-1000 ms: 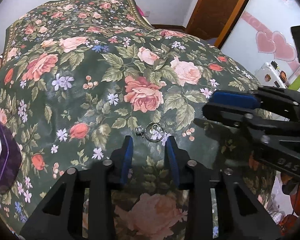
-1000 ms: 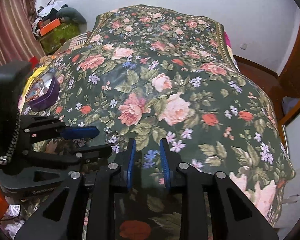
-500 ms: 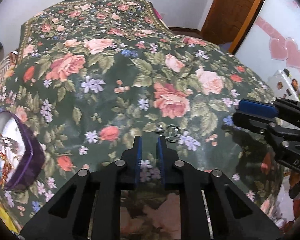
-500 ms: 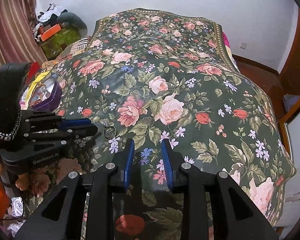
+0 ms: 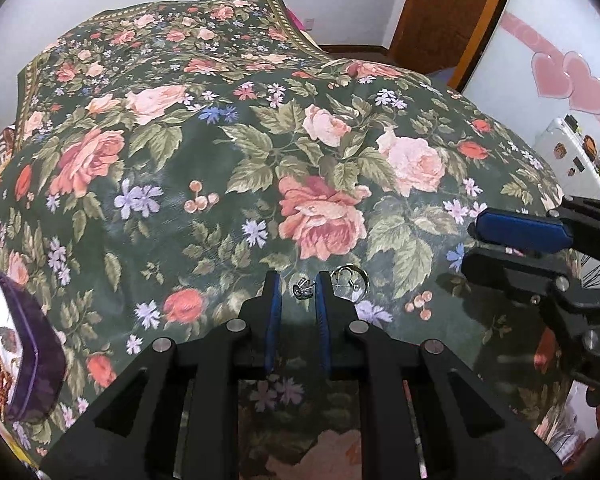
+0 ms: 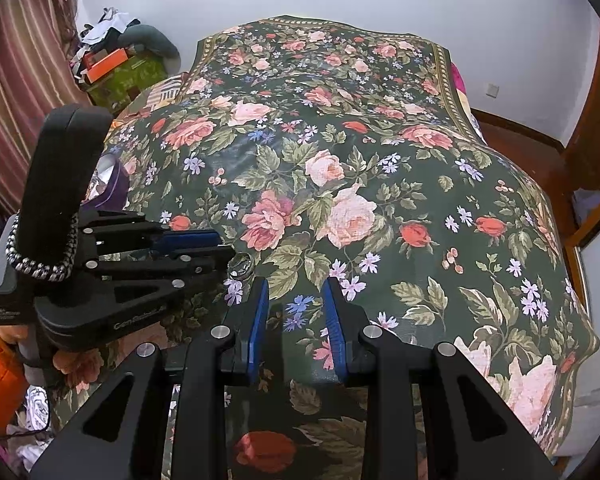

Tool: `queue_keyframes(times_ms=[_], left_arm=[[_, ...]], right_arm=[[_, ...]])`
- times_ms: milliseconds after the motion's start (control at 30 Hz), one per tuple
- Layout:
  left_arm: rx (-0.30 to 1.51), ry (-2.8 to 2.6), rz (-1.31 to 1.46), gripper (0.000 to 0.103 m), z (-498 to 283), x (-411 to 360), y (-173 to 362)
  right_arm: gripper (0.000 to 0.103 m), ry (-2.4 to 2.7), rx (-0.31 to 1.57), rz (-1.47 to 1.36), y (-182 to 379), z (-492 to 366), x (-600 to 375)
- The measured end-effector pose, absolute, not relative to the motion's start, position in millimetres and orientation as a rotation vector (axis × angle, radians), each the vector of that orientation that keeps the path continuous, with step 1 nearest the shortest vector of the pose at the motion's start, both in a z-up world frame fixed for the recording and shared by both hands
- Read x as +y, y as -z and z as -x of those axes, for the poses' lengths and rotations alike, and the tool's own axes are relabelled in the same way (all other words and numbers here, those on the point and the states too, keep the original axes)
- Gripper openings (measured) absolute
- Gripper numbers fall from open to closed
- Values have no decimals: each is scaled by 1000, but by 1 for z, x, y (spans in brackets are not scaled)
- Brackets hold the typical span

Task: Organize jewelry
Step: 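Grasp a small silver ring with the left tool while the right tool approaches another ring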

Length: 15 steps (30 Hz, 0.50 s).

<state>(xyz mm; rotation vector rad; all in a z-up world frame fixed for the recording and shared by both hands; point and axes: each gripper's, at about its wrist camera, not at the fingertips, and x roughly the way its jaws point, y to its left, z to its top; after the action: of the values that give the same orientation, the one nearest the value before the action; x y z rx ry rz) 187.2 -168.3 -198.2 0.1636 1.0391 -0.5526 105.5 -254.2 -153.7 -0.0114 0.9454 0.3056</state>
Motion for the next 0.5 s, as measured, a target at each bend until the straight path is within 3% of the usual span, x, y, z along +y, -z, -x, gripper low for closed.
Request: queue_keyframes(times_ms=[100, 433, 500], left_arm=[[1033, 556, -159, 8, -187, -169, 198], [970, 493, -88, 8, -170, -136, 174], [942, 482, -71, 8, -164, -125, 162]], right_arm=[[25, -306, 945, 11, 154, -106, -255], [25, -343, 967, 48, 158, -107, -242], [31, -353, 974, 50, 158, -107, -238]])
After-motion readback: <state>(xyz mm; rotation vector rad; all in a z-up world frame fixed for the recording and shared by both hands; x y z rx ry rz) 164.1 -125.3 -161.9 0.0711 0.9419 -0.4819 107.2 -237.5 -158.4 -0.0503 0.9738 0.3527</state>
